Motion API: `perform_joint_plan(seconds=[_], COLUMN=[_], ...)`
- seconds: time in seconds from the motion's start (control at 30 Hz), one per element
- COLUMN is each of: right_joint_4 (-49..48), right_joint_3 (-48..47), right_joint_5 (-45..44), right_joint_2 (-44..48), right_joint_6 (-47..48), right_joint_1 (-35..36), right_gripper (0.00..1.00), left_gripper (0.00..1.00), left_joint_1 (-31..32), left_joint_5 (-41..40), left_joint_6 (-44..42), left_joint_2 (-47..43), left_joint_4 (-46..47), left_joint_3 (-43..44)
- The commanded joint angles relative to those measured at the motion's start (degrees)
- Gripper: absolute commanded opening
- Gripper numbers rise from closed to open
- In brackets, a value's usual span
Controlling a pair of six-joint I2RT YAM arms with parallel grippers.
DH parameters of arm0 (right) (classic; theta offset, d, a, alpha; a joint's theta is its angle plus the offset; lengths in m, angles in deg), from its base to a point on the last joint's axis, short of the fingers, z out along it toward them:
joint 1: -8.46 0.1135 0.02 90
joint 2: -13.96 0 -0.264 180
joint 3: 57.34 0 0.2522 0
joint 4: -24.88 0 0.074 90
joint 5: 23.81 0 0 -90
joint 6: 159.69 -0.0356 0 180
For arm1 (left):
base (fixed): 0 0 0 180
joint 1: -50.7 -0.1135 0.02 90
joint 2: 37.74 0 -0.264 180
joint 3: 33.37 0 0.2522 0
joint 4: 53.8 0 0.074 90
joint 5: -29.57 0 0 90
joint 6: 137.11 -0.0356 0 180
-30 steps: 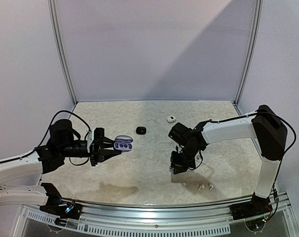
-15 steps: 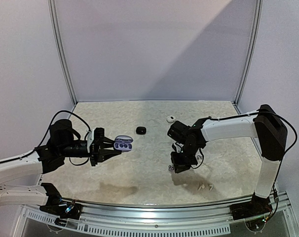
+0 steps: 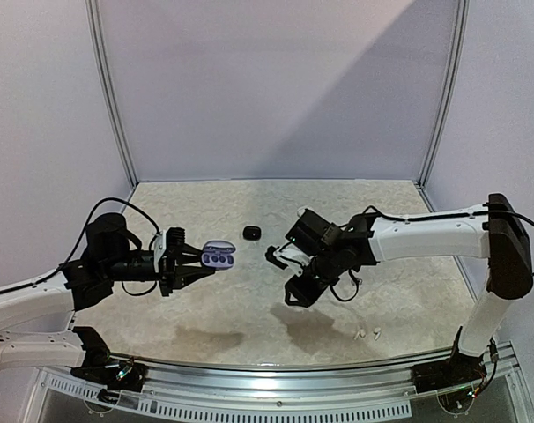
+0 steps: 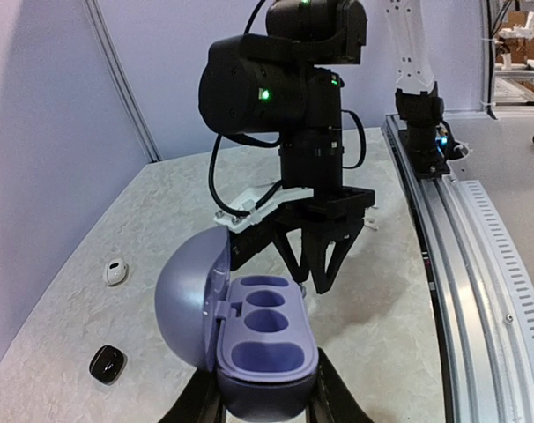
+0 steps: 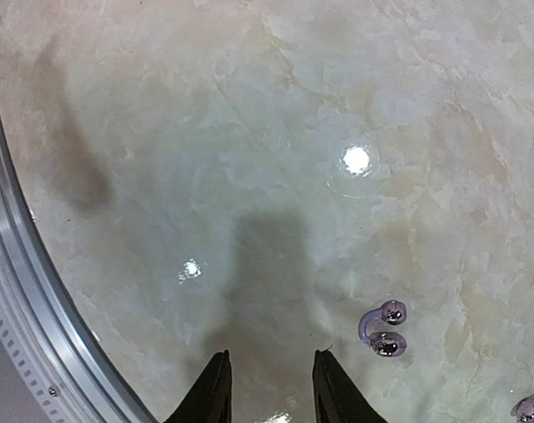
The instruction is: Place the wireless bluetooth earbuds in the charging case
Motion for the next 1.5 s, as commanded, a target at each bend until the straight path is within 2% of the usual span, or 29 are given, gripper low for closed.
perform_joint_plan(seconds=[0.0, 0.13, 0.33, 0.67, 1.47], right_joint_4=[1.0, 1.9, 2.1, 3.6, 5.8], right_joint_3=[-0.4, 0.2, 0.3, 0.2, -3.7], right_joint_5=[0.1, -0.6, -2.1, -5.6, -6.9], right_joint_2=[-4.2, -5.8, -6.7, -7.8, -10.7], right_joint_6=[10.4, 12.9, 12.7, 14.2, 17.9], right_joint_1=[0.2, 0.0, -0.3, -1.7, -5.0], right_gripper=[0.32, 0.31, 0.36, 0.33, 0.31], left_gripper=[0.0, 0.0, 0.0, 0.0, 0.0], left_joint_1=[-0.1, -0.2, -0.4, -0.8, -1.3], left_joint_5=[-1.0, -1.3, -0.9, -0.4, -0.3], left_joint_6=[-0.9, -0.9, -1.0, -1.3, -1.5], left_joint_2=[-0.8, -0.8, -0.1, 0.7, 0.9], left_joint_4=[-1.0, -1.3, -1.3, -1.3, -1.6], left_joint_3=[-1.1, -1.2, -0.8, -0.3, -0.5])
